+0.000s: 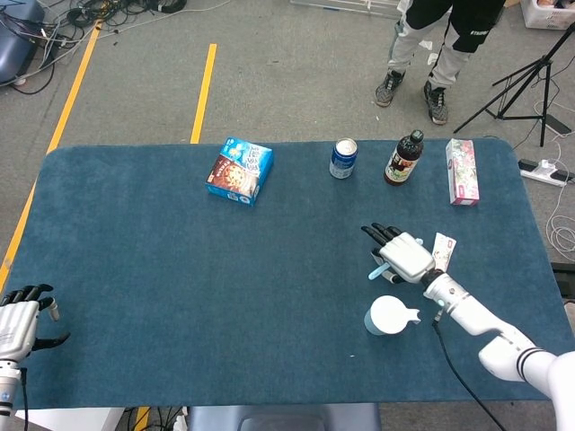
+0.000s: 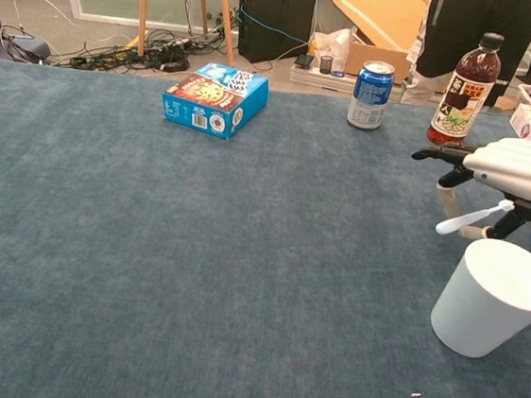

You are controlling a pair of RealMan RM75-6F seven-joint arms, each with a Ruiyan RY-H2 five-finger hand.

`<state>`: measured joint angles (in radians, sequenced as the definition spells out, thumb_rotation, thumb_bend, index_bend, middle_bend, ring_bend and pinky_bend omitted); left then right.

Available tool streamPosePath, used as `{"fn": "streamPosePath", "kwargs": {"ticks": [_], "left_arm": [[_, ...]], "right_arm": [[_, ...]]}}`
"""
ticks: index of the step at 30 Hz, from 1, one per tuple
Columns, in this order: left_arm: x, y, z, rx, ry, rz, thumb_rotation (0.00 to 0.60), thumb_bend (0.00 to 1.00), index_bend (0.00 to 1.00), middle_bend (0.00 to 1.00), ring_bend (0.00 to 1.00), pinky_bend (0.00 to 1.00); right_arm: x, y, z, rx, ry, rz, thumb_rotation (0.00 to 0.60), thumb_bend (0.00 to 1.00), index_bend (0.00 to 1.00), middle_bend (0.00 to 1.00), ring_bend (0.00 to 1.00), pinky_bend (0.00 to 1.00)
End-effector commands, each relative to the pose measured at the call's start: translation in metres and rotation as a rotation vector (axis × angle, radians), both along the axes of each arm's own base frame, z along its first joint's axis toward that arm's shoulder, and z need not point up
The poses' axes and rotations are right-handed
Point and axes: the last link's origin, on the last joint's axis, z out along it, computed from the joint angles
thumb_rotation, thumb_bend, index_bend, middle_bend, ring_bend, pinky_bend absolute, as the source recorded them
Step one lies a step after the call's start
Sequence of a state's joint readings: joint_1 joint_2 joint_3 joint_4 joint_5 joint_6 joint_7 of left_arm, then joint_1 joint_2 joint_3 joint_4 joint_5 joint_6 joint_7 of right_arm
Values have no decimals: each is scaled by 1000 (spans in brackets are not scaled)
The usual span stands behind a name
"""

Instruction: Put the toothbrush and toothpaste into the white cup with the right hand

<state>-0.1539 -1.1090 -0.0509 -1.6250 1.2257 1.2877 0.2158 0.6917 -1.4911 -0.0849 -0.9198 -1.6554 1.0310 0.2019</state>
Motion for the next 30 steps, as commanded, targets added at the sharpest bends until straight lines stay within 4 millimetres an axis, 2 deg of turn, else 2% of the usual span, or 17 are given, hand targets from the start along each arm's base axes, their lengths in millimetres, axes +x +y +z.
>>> {"fn": "streamPosePath", "kwargs": {"ticks": [1,19,30], "left_arm": [[0,0,0,1,-1,-1,600,0,586,251,189,197],[2,-1,-2,-2,9,-12,600,0,587,251,189,197],[1,-1,-3,-1,10,-5,600,0,589,251,189,197]], "right_arm": [[3,1,9,-23,-17,10,600,251,634,71,0,217],[28,35,75,-139,-155,84,600,253,634,75,0,217],[40,58,99,-129,-268,84,600,253,634,78,0,217]]}}
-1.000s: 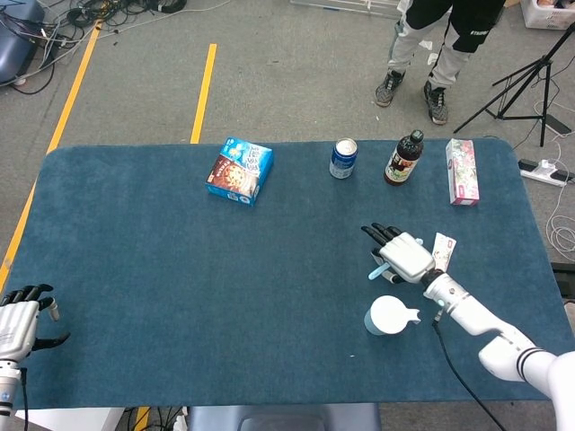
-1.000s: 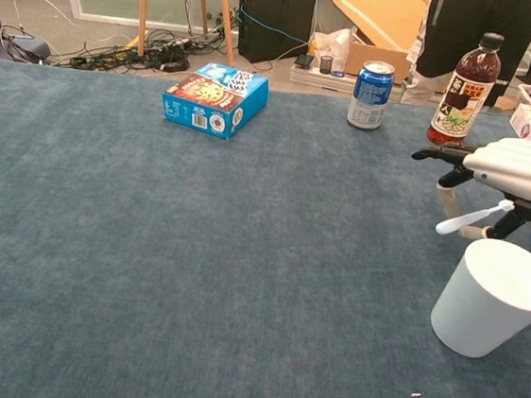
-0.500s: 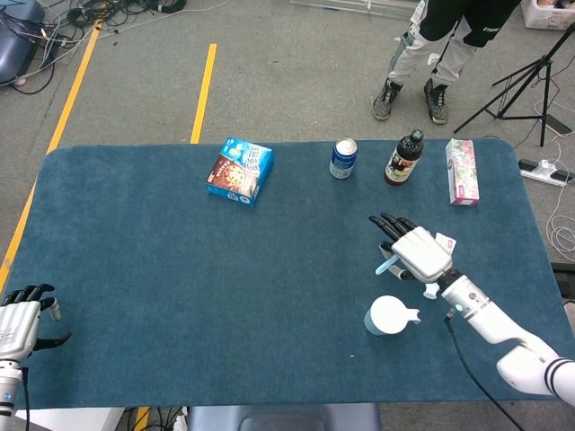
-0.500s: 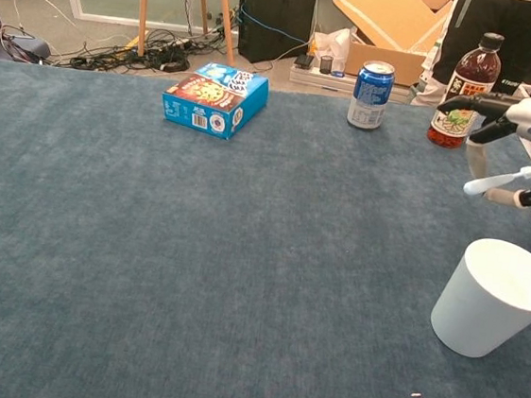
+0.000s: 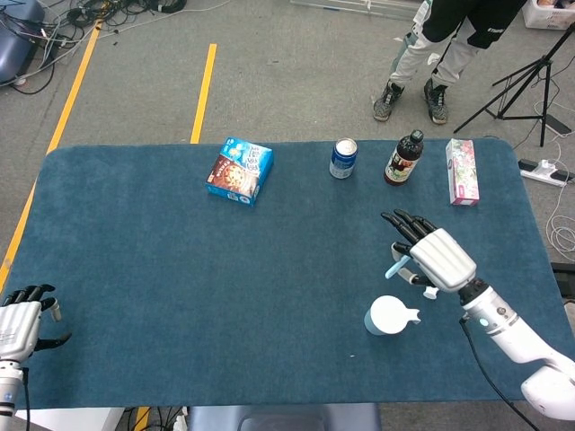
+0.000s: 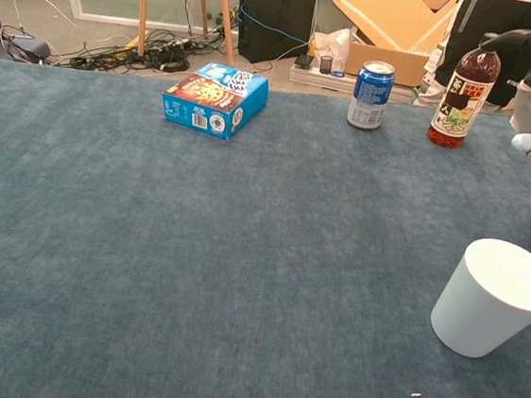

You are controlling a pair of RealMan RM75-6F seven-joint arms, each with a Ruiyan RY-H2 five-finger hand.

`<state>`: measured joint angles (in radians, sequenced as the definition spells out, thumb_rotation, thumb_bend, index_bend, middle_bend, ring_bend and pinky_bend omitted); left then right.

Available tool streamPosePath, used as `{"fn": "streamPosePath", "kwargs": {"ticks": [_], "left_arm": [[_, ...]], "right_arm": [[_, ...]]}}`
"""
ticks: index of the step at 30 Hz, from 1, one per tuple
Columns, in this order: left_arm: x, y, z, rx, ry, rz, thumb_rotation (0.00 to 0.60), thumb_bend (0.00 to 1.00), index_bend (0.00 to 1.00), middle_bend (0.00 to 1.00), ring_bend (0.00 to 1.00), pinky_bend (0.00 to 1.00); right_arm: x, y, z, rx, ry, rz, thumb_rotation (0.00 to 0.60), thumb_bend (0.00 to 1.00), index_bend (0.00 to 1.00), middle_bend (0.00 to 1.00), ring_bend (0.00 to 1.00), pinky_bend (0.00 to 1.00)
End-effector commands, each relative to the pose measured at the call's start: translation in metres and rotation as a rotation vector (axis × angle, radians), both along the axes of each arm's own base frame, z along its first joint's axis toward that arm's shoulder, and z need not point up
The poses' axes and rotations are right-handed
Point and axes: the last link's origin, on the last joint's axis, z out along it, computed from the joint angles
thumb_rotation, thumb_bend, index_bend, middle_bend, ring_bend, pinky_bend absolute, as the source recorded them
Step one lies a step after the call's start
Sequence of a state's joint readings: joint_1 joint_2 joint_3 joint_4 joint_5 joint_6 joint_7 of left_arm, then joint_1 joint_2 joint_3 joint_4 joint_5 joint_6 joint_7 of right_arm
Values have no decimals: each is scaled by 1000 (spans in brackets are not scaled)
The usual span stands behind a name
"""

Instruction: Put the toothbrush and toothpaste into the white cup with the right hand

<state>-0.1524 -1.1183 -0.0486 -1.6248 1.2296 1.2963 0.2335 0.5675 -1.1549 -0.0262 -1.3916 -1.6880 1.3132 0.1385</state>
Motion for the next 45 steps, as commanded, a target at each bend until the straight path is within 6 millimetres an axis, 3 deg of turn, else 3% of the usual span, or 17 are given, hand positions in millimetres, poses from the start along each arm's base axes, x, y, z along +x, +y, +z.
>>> {"fn": "streamPosePath", "kwargs": {"ticks": [1,25,45], "left_arm": [[0,0,0,0,-1,1,600,0,589,251,189,197],[-2,0,0,0,2,8,600,0,589,251,189,197],[-3,1,-1,-5,-1,14,600,0,589,251,189,197]], "right_arm": [[3,7,6,16,-42,-2,600,253,634,78,0,217],[20,61,20,359,-356,-62,600,253,635,88,0,217],[6,64,-4,597,-568,-149,600,253,635,95,0,217]]}}
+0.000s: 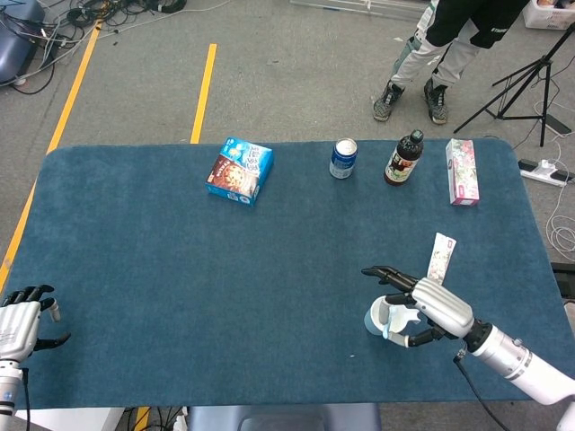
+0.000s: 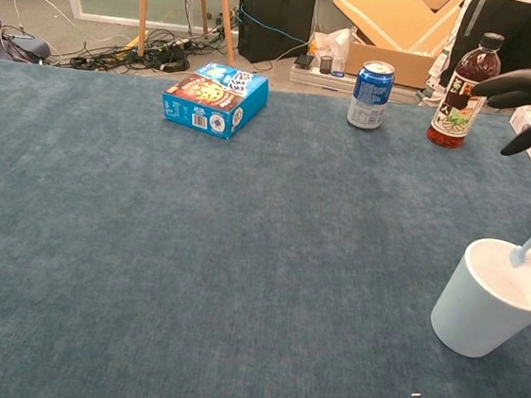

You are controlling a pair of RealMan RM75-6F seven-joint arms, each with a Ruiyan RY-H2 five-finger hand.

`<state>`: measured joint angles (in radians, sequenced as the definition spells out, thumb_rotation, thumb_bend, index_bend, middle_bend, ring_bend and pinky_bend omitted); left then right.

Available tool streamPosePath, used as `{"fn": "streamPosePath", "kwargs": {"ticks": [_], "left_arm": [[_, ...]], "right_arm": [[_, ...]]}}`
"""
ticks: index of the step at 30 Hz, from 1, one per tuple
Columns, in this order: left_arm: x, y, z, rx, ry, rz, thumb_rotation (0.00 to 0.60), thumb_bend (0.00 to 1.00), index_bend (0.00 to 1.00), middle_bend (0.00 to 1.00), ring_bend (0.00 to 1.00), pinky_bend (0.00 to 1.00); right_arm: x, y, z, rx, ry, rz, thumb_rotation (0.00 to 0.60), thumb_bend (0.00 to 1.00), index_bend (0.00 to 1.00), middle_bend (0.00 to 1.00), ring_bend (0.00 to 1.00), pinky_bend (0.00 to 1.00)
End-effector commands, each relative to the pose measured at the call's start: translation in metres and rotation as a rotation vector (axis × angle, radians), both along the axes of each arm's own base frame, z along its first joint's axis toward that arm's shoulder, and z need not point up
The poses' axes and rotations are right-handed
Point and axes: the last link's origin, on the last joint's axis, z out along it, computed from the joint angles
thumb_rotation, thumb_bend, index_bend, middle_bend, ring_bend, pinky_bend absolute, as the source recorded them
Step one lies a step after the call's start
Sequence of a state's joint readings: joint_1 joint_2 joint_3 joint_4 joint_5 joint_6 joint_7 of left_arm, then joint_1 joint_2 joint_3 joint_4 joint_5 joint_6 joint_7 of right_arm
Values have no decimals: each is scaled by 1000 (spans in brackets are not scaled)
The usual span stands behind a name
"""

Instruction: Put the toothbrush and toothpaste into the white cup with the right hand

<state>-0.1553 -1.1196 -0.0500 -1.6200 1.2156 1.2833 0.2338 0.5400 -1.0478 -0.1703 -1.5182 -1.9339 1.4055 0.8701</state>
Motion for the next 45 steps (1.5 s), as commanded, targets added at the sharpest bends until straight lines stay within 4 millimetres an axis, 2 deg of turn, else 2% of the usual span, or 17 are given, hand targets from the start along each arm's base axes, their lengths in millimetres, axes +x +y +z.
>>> {"fn": "streamPosePath", "kwargs": {"ticks": [1,14,28,45], "left_arm": [[0,0,0,0,0,1,600,0,589,251,189,197],[0,0,1,2,-2,-1,600,0,589,251,189,197],[0,0,0,0,2,2,600,0,589,251,189,197],[1,0,1,1,0,-2,600,0,589,251,189,197]], "right_arm": [[-5,-1,-6,53,-57,-18,600,253,635,96,0,217],[-31,-6,-23,130,-115,-78,600,253,635,97,0,217],[-57,-12,-26,141,-146,-153,600,253,635,98,0,217],[-73,-15,-35,167,-128,-192,600,250,635,99,0,217]]}}
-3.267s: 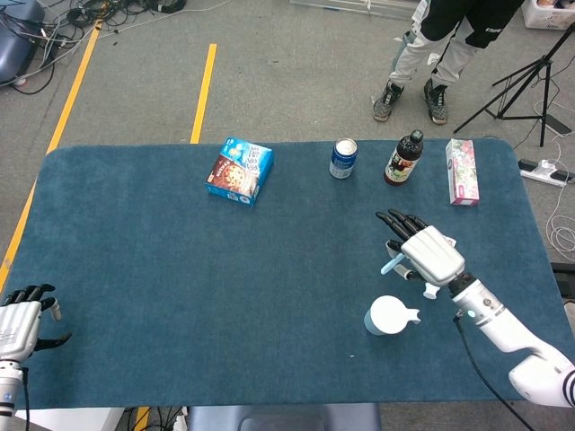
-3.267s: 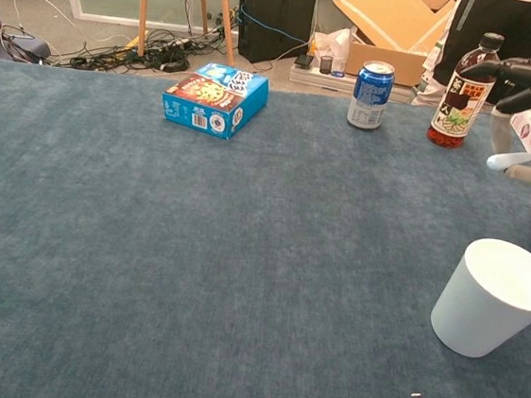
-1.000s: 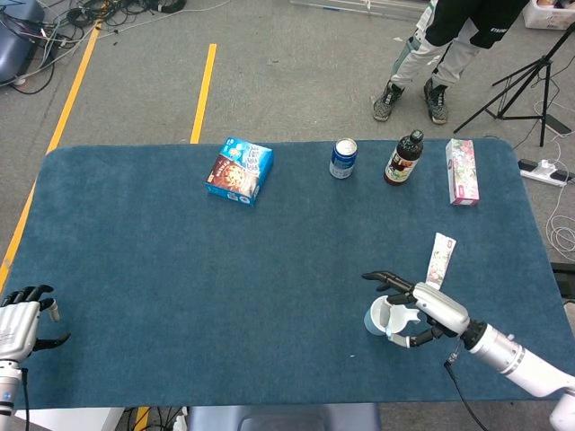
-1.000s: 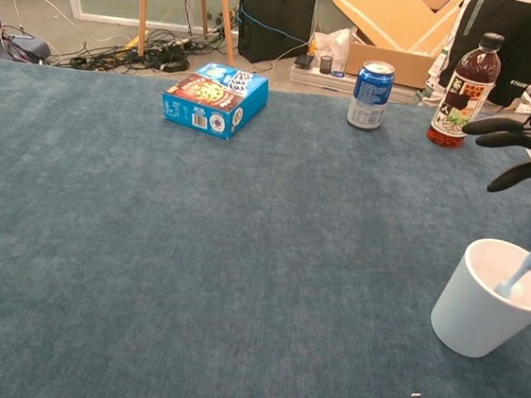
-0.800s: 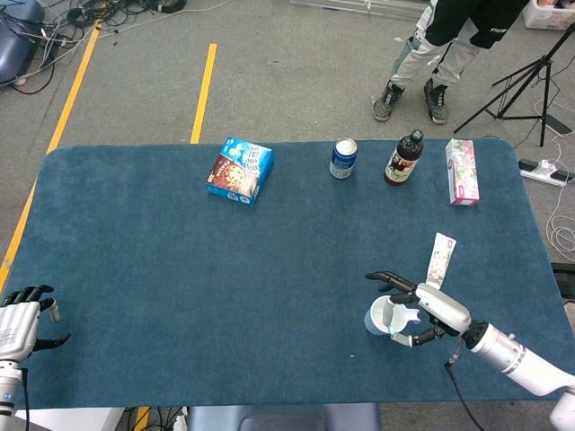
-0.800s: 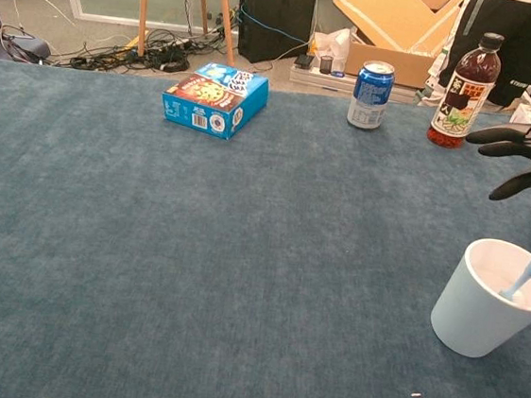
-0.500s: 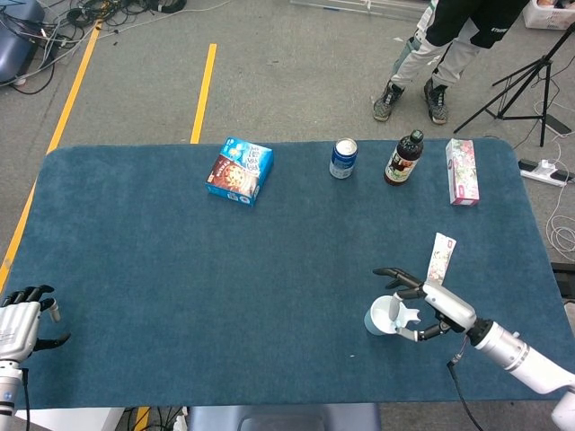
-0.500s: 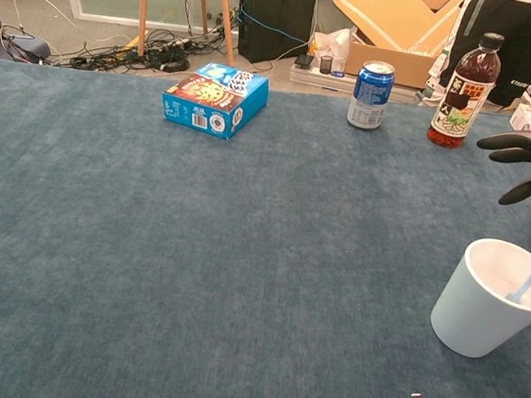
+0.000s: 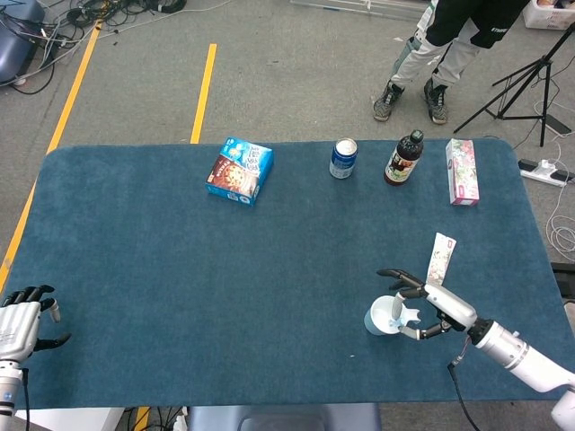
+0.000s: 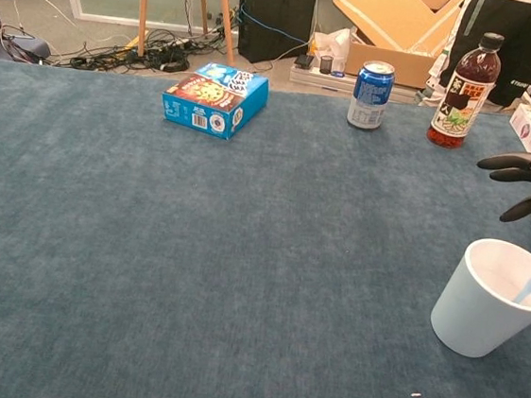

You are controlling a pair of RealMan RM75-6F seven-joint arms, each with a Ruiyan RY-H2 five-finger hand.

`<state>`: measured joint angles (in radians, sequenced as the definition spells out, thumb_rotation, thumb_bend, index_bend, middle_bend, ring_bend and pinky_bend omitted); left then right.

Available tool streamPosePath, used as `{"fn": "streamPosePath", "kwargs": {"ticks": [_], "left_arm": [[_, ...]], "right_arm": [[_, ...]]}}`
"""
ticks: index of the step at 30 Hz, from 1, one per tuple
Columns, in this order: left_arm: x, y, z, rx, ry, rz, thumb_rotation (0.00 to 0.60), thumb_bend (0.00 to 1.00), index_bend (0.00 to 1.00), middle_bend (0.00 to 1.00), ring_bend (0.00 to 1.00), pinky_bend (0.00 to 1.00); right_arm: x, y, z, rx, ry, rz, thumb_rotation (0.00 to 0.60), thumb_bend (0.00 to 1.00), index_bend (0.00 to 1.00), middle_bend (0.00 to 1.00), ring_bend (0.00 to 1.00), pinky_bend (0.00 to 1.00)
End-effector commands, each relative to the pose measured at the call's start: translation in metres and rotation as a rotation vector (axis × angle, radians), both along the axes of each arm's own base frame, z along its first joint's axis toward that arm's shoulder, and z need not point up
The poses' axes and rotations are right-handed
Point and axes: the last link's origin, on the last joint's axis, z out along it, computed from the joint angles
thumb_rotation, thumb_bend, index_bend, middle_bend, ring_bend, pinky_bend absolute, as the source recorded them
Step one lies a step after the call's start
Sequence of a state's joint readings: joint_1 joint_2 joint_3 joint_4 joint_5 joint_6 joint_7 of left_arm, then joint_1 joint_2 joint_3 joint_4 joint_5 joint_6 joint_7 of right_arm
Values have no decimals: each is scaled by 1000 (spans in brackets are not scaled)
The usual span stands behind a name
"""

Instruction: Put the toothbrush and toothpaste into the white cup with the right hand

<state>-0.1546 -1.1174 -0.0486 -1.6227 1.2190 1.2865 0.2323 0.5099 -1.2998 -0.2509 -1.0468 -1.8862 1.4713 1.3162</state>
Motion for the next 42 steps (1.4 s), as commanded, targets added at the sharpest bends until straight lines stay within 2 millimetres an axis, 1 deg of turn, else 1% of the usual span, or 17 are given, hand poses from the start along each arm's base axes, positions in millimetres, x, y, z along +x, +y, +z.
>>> {"fn": "streamPosePath", "kwargs": {"ticks": [1,9,16,26,29,34,42], "left_arm": [[0,0,0,0,1,1,600,0,589,251,189,197],[0,0,0,-1,1,2,600,0,589,251,189,197],[0,0,0,0,-1,1,600,0,589,251,189,197],[-1,1,0,0,0,3,600,0,589,251,189,197],[-1,1,0,0,1,3,600,0,589,251,189,197],[-1,1,0,-2,2,4,600,0,590,251,189,197],[-1,1,-1,-3,3,6,600,0,589,251,189,197]], "right_arm": [[-2,0,-1,3,1,-5,600,250,635,99,0,217],[-7,-1,-3,2,8,-12,600,245,635,99,0,217],[-9,-1,-4,-2,14,-15,600,176,635,99,0,217],[-13,-2,-6,-3,14,-24,600,153,635,94,0,217],[-12,-1,-5,-5,8,-21,600,134,617,89,0,215],[-9,0,2,-25,-7,-5,600,119,577,78,0,214],[1,3,23,-76,-11,36,600,95,499,67,0,213]]}}
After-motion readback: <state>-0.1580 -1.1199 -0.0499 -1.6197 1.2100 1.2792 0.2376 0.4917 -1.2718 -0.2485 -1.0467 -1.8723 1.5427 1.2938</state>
